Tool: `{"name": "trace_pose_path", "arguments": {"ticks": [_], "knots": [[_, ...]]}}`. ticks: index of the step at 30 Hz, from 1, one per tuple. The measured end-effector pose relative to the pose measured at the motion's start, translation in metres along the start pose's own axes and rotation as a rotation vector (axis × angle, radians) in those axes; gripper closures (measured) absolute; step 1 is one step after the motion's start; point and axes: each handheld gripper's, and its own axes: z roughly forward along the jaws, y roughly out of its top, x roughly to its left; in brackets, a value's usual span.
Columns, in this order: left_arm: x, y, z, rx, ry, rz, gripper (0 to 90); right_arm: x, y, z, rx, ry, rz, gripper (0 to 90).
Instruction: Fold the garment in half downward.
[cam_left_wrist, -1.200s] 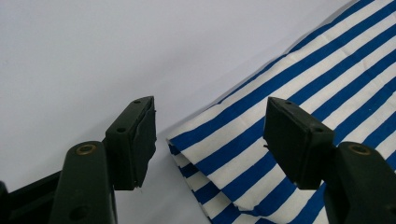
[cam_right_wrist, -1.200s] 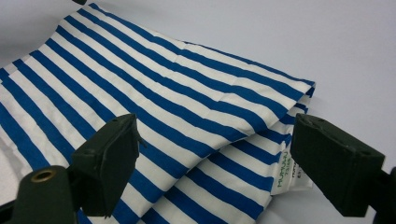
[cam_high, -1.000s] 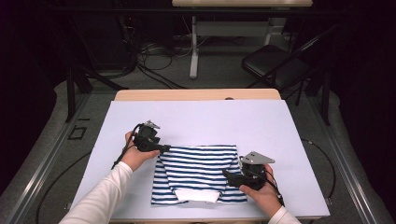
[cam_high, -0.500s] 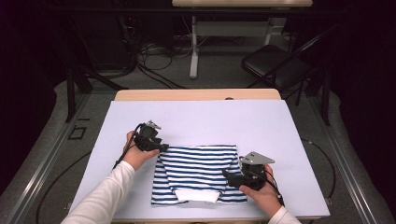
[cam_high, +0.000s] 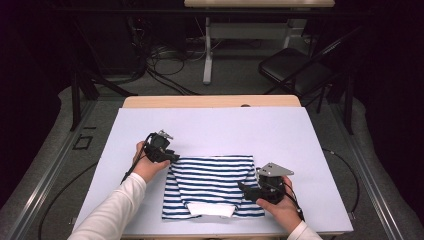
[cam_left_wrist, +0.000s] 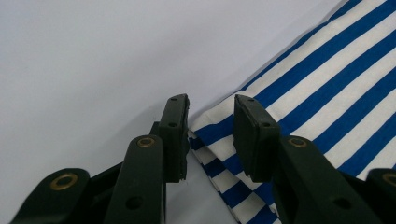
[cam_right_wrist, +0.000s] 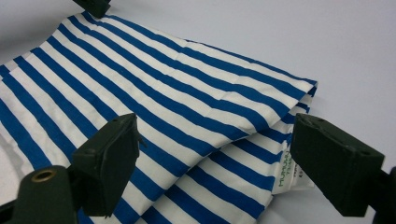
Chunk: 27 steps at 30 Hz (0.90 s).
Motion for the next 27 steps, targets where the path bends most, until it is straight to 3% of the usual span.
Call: {"name": "trace_pose_path", "arguments": {"ticks": [19, 27], "knots": [[-0.0009, -0.0004, 0.0061, 0.046, 0.0, -0.018, 72.7, -0.0001, -0.0003, 0.0005, -0.005, 0.003, 0.002, 15.1], [-0.0017, -0.0006, 0.0051, 0.049, 0.0, -0.04, 82.2, -0.0004, -0.0001, 0.0001, -0.002, 0.004, 0.005, 15.2]]}}
